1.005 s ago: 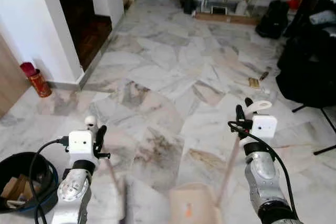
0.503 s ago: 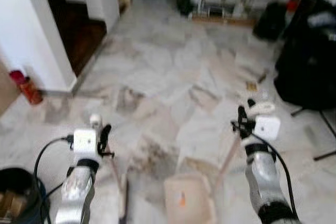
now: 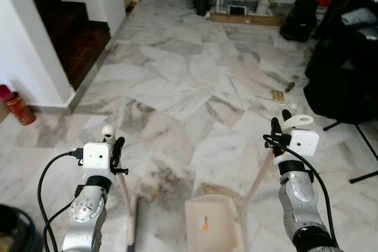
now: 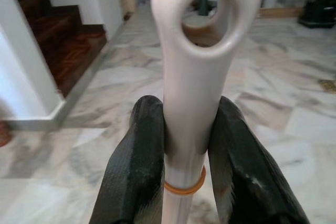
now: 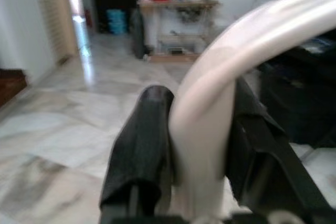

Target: Sweep floor

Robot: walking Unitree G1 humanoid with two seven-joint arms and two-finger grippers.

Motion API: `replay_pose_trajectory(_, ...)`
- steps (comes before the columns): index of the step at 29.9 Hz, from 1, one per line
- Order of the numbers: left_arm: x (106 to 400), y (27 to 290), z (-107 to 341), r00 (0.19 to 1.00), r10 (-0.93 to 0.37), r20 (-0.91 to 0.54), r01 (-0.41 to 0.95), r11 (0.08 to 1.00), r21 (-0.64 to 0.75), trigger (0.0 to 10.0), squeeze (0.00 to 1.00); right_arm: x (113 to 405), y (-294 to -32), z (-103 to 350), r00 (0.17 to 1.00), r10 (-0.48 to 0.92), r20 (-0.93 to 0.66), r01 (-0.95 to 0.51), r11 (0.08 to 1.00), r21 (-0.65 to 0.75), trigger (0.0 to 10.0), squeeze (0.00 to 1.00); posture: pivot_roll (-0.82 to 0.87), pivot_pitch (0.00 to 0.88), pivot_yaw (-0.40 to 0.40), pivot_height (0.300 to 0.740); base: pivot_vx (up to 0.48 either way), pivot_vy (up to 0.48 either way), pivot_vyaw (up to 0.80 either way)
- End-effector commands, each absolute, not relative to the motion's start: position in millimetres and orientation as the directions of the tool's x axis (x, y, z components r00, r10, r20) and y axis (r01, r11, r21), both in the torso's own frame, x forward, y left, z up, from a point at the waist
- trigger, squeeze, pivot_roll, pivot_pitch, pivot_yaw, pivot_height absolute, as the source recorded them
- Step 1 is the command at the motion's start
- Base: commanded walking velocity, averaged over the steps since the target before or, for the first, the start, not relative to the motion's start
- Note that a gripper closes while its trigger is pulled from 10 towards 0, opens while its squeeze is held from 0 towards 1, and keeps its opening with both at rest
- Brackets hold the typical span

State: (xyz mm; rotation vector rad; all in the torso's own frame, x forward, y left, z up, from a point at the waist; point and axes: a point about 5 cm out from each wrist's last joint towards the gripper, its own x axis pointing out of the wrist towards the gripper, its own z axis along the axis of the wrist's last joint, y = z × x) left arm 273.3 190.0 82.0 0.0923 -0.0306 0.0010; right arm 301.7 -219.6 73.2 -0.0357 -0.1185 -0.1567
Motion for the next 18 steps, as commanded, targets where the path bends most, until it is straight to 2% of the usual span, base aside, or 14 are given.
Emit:
replay_pose_trajectory(1, 275, 194, 89, 0.997, 0.009, 0.07, -0.016, 0.996, 0.093, 10.0, 0.0, 309, -220, 89, 0.973, -0.141, 0.184, 0.151, 0.988, -0.044, 10.0, 0.0, 0.06, 0.0, -0.05, 0.74, 0.307, 0.0, 0.0)
replay_pose_trajectory(10, 278, 195, 91, 0.997, 0.018, 0.074, -0.025, 0.995, 0.094, 10.0, 0.0, 311, -223, 91, 0.971, -0.148, 0.187, 0.159, 0.986, -0.044, 10.0, 0.0, 0.07, 0.0, -0.052, 0.74, 0.305, 0.0, 0.0)
replay_pose_trajectory(18, 292, 192, 99, 0.995, 0.015, 0.102, -0.024, 0.996, 0.087, 10.0, 0.0, 324, -225, 104, 0.965, -0.161, 0.206, 0.171, 0.985, -0.036, 10.0, 0.0, 0.06, 0.0, -0.05, 0.74, 0.304, 0.0, 0.0)
